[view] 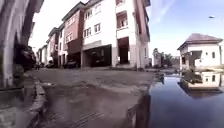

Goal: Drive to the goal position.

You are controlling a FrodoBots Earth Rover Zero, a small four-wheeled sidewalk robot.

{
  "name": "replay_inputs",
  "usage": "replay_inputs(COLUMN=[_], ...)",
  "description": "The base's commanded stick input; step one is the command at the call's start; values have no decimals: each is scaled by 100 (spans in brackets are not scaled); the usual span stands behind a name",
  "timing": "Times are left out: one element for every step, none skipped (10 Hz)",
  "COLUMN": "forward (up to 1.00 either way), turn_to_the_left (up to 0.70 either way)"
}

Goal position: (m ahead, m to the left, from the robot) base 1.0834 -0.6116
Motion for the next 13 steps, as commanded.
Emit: replay_inputs(forward=[69,69,69,69,69,69,69,69,69,69,69,69,69], turn_to_the_left=[3,3,3,3,5,10,31,35,6,3,3,3,3])
